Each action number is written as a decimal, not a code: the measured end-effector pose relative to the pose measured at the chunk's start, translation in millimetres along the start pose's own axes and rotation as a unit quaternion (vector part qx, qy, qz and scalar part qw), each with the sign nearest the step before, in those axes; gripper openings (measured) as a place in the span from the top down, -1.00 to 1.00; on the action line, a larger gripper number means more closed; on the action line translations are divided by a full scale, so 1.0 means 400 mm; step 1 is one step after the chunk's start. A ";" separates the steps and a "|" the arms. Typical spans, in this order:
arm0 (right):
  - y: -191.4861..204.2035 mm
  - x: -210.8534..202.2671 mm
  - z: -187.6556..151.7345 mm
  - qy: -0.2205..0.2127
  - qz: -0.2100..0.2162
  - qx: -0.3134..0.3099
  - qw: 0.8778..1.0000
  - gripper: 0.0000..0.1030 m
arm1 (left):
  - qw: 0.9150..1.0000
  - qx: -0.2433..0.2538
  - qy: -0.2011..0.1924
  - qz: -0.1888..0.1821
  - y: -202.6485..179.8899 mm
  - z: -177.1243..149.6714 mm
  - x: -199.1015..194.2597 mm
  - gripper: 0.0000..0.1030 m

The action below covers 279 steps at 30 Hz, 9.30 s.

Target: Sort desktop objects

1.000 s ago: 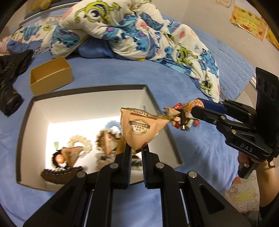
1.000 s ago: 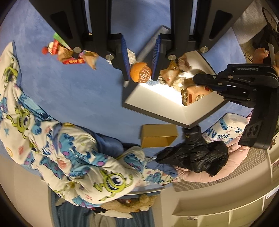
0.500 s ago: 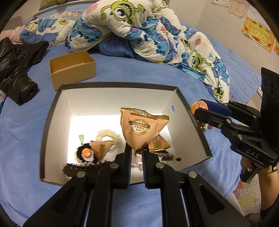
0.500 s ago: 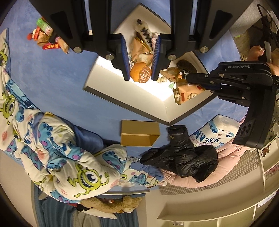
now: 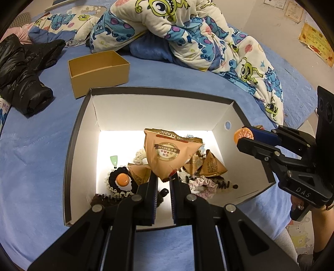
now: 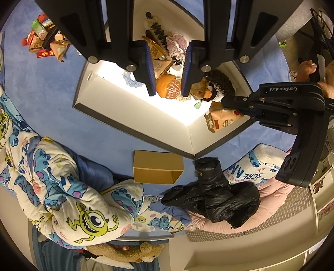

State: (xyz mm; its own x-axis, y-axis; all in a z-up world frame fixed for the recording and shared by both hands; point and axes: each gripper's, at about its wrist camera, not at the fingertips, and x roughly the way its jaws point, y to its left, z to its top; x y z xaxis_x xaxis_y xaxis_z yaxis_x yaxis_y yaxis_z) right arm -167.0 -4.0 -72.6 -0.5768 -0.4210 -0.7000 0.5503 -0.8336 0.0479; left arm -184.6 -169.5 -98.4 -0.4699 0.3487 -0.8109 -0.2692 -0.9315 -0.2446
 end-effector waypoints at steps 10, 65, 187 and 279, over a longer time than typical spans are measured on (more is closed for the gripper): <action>-0.004 0.036 -0.005 0.011 0.001 0.003 1.000 0.52 | 1.000 -0.002 0.012 0.005 0.016 0.003 0.029 0.78; -0.214 -0.181 -0.159 -0.001 -0.044 0.054 0.998 -0.10 | 0.996 0.084 0.011 0.018 -0.416 0.017 0.010 -0.51; -0.648 -0.226 -0.433 0.022 -0.059 0.089 0.994 0.55 | 0.983 0.149 0.086 -0.067 -0.791 0.072 0.397 0.59; -0.012 -0.082 -0.024 0.000 0.024 -0.023 0.999 0.55 | 0.999 -0.017 0.028 0.015 -0.041 0.009 -0.022 0.59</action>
State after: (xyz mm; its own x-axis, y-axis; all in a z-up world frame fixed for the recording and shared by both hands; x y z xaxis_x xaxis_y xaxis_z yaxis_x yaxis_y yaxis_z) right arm -145.0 17.2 -56.6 -0.5499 -0.4600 -0.6971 0.6040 -0.7955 0.0485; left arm -179.1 -157.0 -85.1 -0.4294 0.3160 -0.8460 -0.2276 -0.9444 -0.2372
